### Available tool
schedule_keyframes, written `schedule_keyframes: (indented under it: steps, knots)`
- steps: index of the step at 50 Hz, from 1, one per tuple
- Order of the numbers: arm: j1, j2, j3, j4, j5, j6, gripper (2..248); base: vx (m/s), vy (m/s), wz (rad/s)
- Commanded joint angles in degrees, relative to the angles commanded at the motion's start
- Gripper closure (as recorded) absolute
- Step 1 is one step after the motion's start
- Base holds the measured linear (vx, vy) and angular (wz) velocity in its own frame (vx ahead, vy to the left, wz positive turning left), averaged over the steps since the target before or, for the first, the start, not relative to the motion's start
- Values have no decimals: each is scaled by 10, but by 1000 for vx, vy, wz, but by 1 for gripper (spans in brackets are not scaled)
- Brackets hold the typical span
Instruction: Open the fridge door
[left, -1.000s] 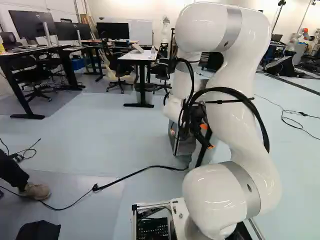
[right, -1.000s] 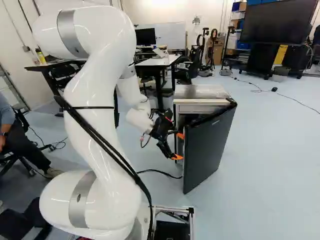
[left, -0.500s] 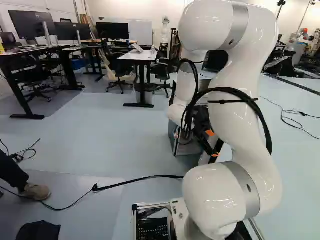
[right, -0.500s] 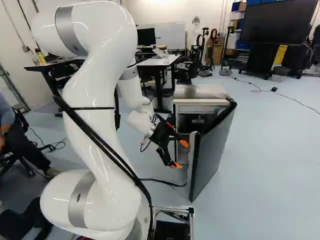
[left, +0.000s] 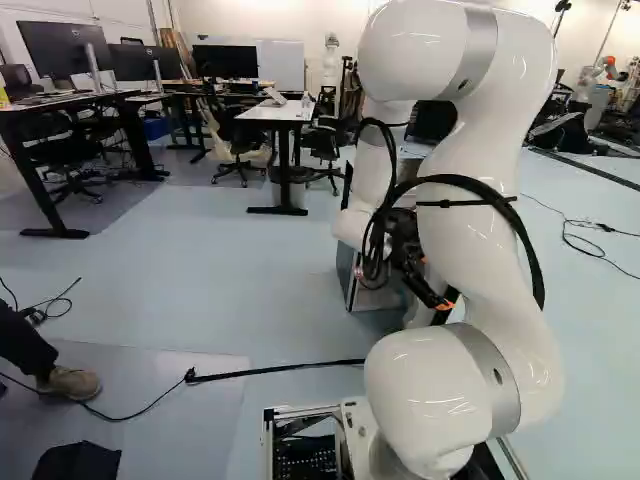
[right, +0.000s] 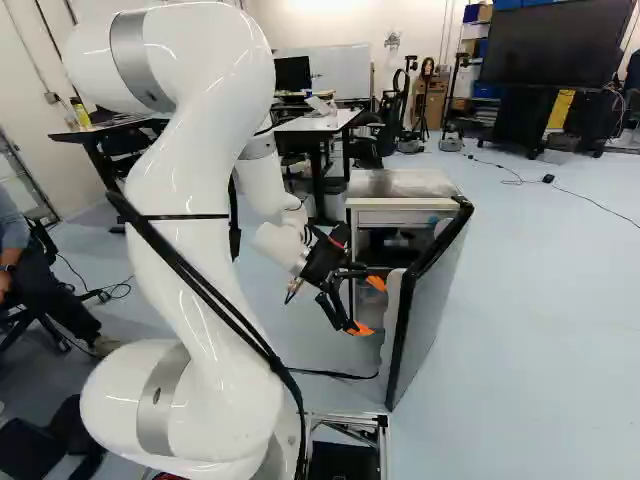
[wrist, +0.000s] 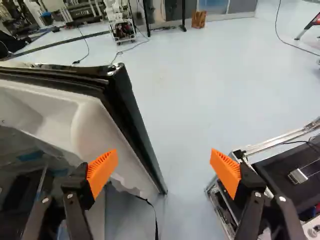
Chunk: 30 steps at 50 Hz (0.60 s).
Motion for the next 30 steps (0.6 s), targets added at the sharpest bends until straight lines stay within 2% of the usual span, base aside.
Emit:
schedule_keyframes:
  steps: [20,30]
  knots:
    - [0,0,0,14,79,0,3,0,0,0]
    - [2,-2,-6,16,91,0,3,0,0,0]
